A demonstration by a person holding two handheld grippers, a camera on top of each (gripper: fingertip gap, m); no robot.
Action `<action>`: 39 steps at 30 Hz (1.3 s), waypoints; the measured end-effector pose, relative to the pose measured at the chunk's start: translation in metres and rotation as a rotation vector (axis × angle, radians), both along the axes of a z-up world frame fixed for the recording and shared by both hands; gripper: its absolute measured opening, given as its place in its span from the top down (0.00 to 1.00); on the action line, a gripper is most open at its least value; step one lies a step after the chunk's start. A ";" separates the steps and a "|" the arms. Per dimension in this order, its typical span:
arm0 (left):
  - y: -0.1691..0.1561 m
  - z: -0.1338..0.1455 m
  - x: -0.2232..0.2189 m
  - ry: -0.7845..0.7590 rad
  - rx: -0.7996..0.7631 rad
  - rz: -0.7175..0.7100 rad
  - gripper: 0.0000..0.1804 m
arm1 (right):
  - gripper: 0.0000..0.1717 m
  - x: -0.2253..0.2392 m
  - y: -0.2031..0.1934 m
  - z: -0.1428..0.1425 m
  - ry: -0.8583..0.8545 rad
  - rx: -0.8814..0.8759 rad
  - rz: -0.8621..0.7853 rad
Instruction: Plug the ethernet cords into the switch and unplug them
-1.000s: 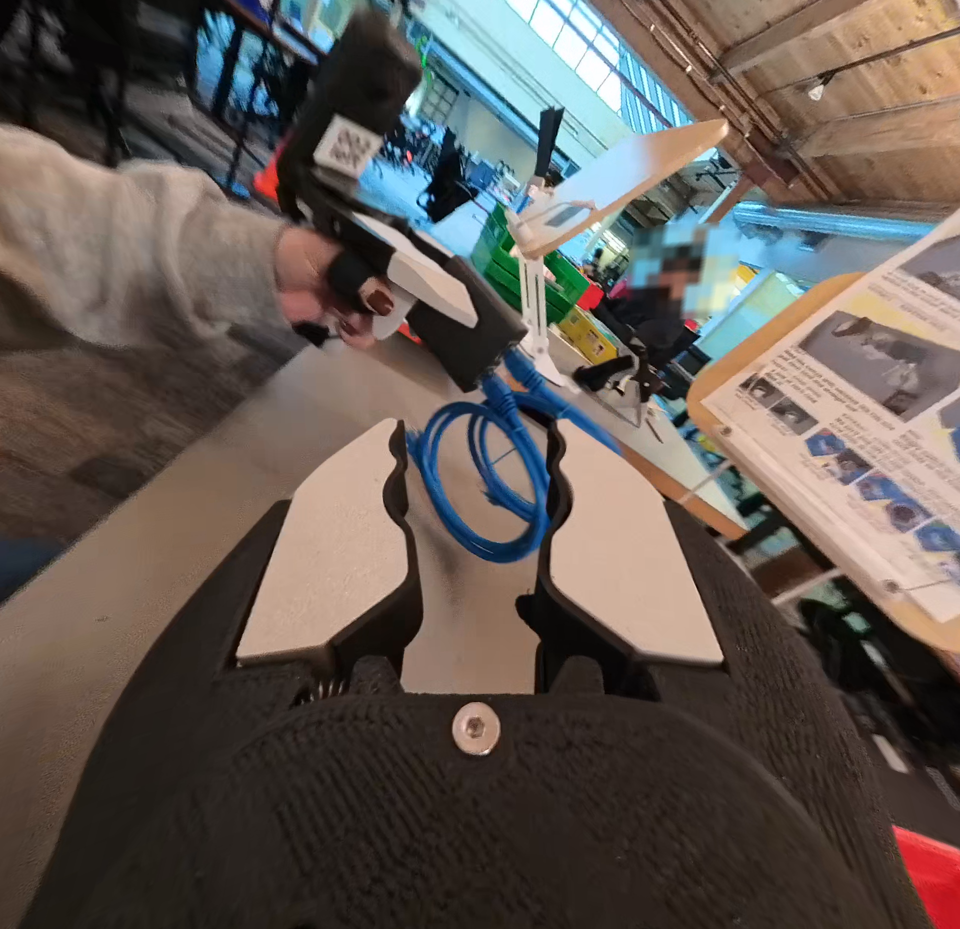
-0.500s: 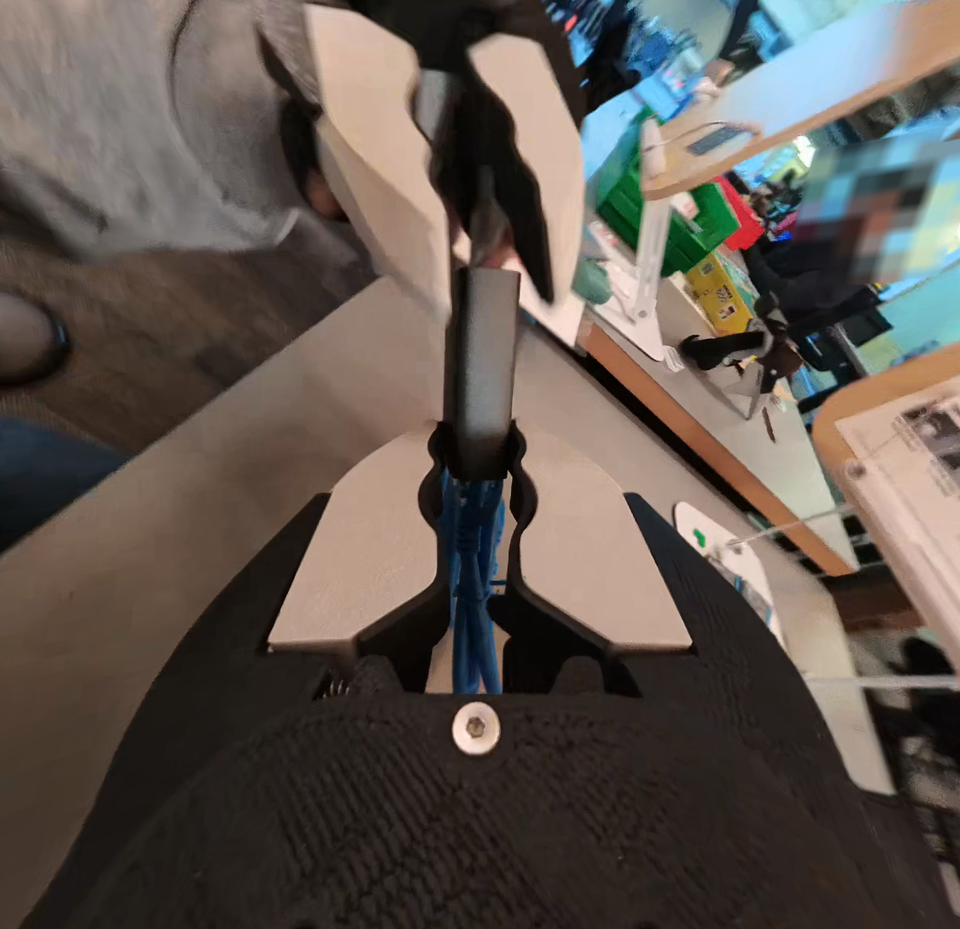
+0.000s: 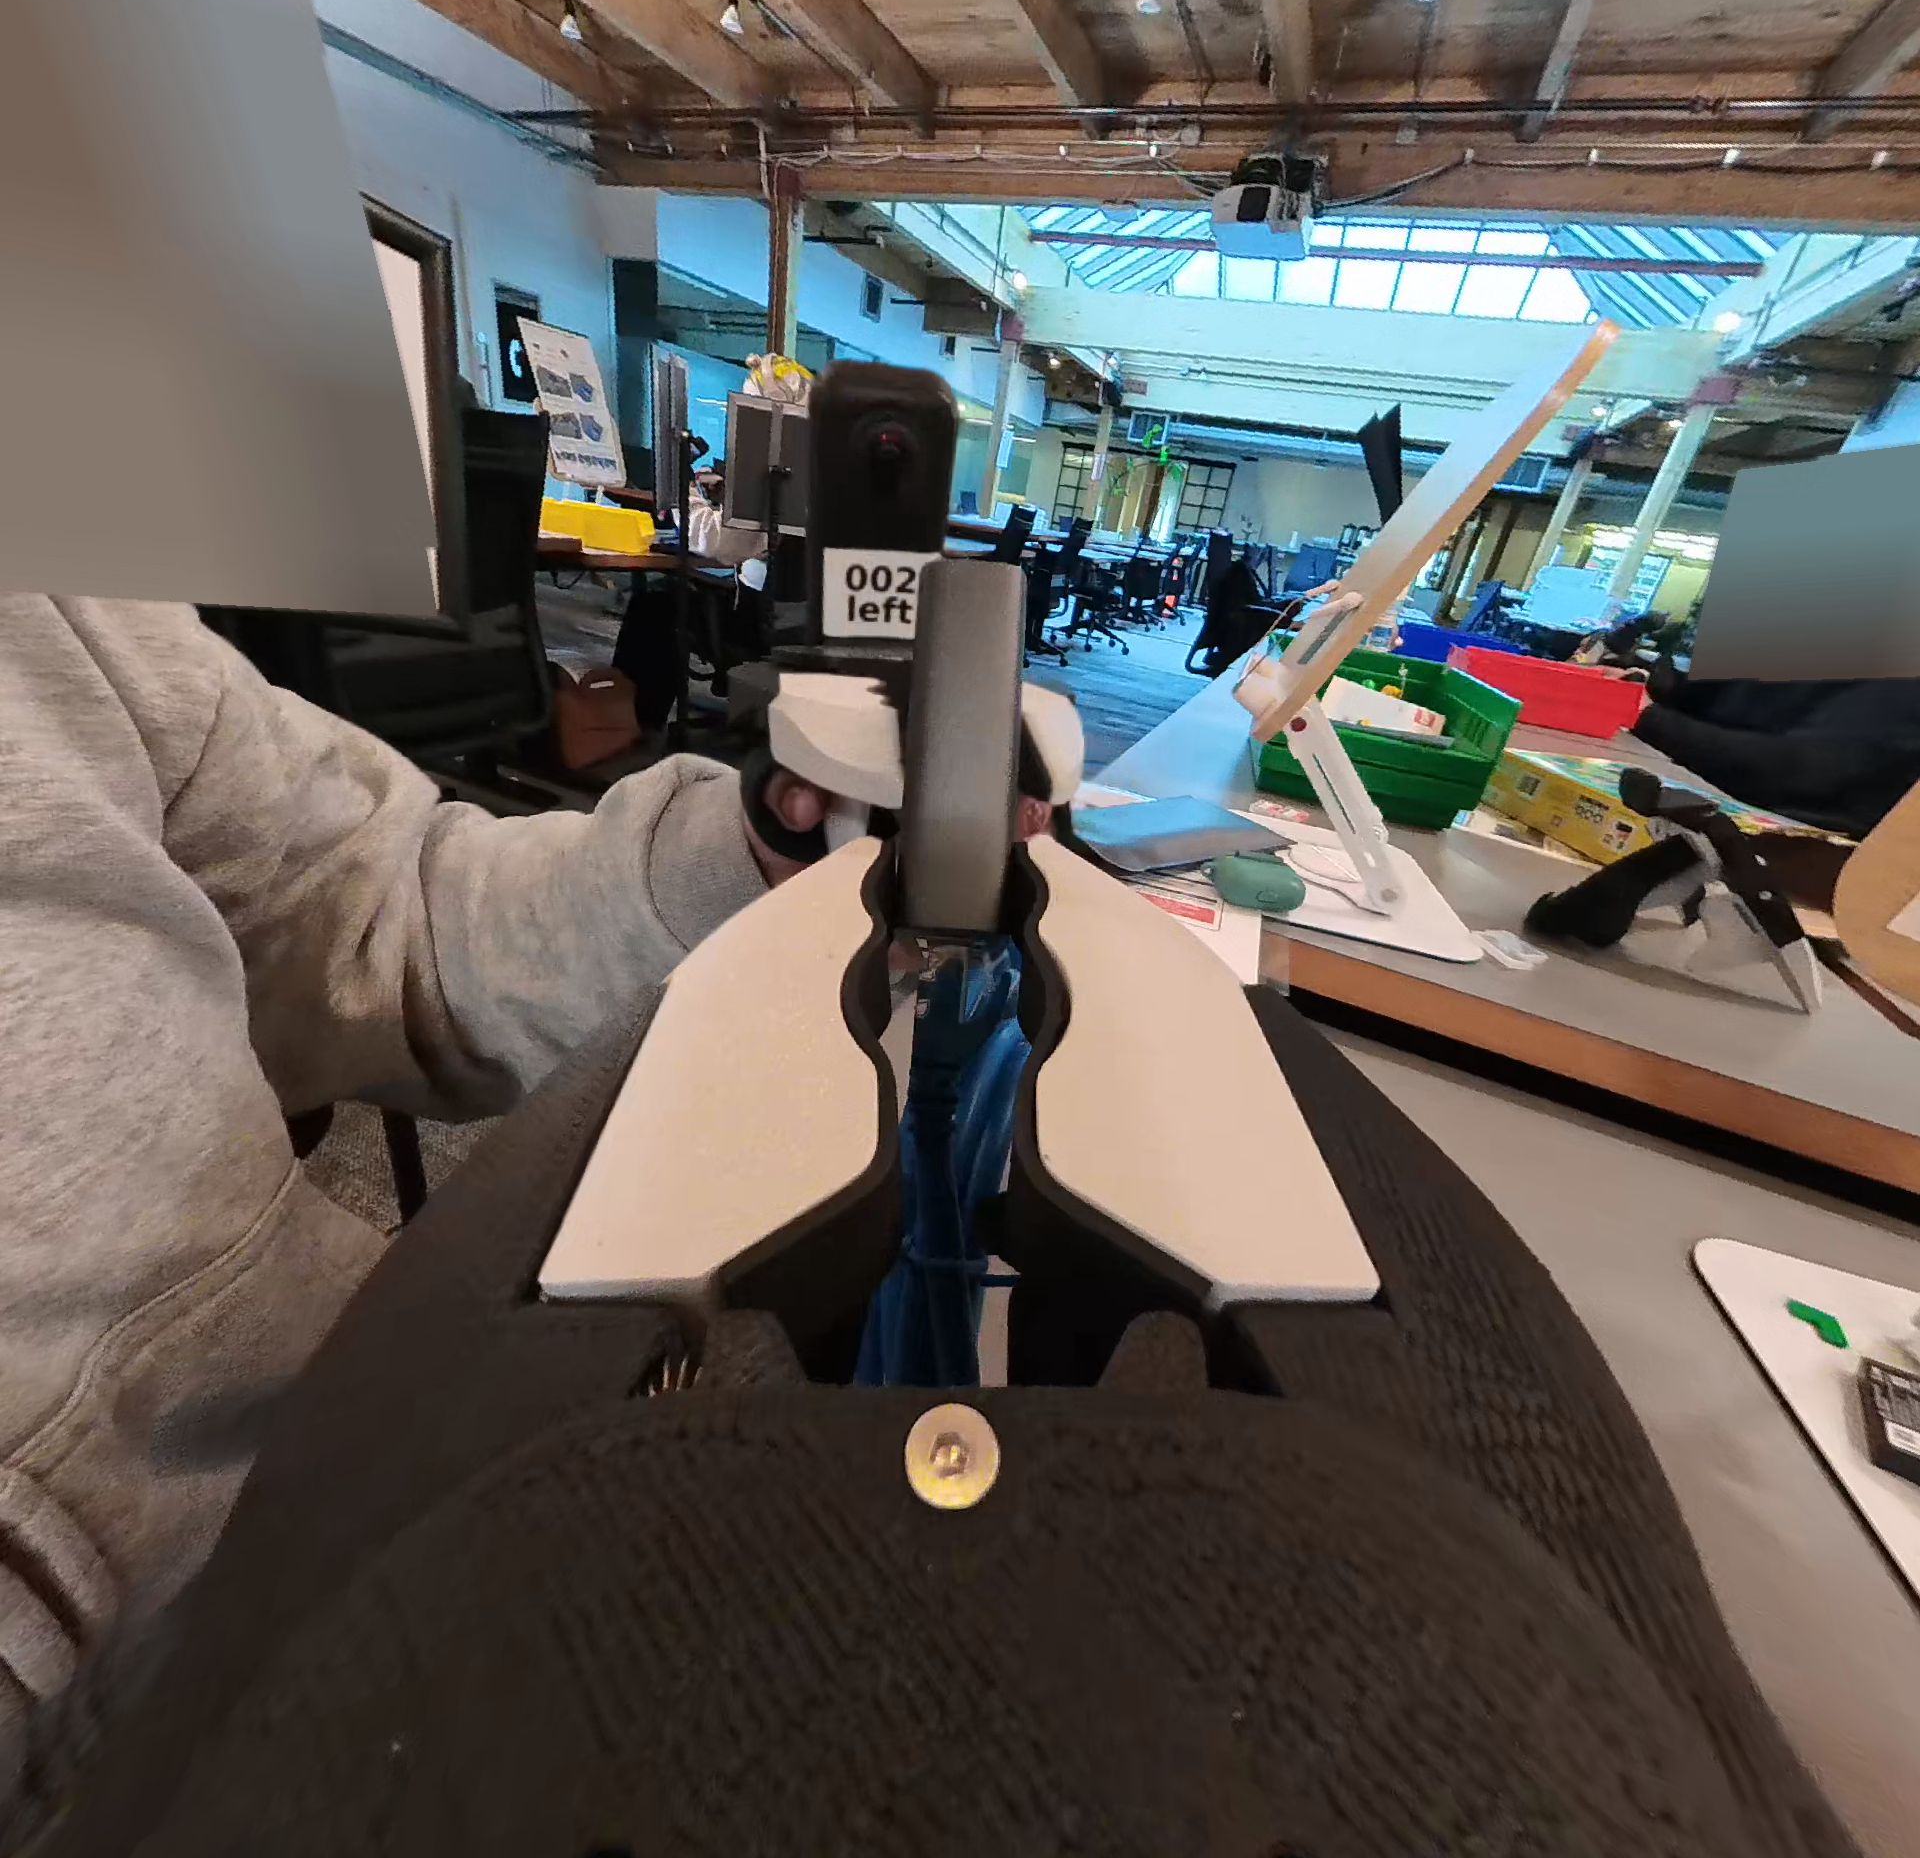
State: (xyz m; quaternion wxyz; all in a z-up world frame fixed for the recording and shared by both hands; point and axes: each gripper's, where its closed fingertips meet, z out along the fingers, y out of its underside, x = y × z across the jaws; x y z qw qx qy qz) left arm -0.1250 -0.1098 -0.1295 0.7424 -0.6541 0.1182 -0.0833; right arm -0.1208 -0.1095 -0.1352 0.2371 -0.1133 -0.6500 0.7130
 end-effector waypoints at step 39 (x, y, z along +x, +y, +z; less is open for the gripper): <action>0.102 -0.148 -0.038 -0.046 -0.641 0.556 0.45 | 0.83 0.082 0.252 0.074 0.121 0.210 -0.706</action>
